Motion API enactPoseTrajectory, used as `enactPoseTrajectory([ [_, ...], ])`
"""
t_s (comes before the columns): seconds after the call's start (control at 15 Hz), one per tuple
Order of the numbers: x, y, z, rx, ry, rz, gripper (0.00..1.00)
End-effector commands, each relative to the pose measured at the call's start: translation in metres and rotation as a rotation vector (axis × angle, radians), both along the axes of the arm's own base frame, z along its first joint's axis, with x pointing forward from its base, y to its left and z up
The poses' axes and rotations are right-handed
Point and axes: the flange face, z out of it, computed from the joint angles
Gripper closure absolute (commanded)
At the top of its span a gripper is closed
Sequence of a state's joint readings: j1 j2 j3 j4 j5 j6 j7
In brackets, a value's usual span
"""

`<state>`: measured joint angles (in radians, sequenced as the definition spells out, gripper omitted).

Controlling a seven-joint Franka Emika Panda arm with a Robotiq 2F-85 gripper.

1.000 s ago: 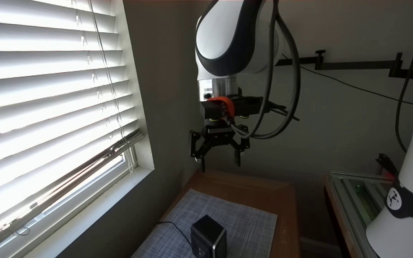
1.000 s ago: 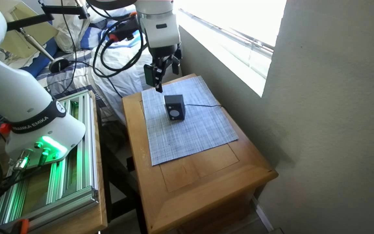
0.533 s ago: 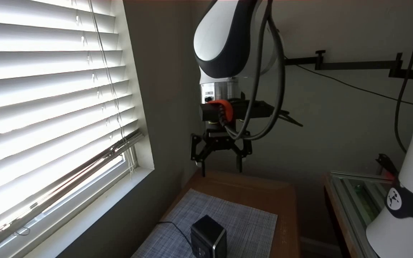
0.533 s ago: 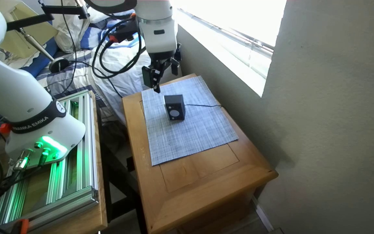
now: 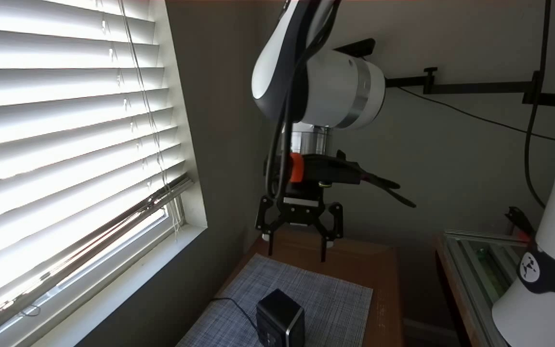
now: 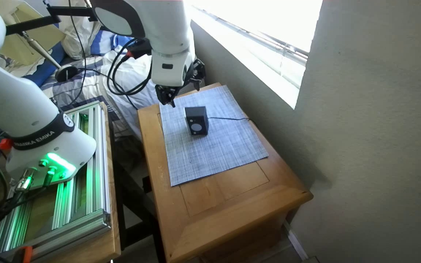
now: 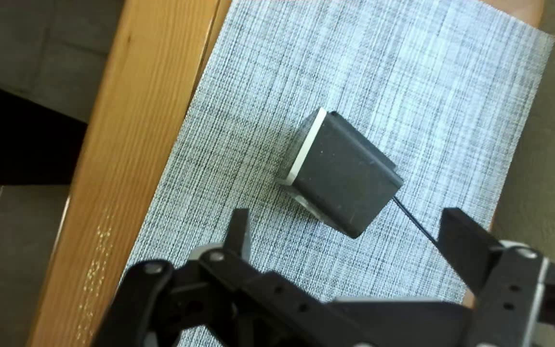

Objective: Lay the alarm clock down

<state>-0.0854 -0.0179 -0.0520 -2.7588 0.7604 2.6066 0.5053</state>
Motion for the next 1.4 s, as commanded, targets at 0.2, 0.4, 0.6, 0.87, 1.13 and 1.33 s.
enactPoseTrajectory([
  [0.2, -0.024, -0.003, -0.041, 0.124, -0.018, -0.226, 0.00],
  [0.4, -0.036, -0.001, -0.058, 0.163, -0.004, -0.282, 0.00],
  [0.6, -0.044, 0.000, -0.073, 0.189, -0.003, -0.325, 0.00],
  [0.87, -0.051, -0.003, -0.087, 0.210, -0.026, -0.377, 0.00],
  [1.13, -0.052, -0.003, -0.099, 0.238, -0.061, -0.403, 0.00],
  [1.33, -0.052, -0.004, -0.108, 0.264, -0.075, -0.423, 0.00],
])
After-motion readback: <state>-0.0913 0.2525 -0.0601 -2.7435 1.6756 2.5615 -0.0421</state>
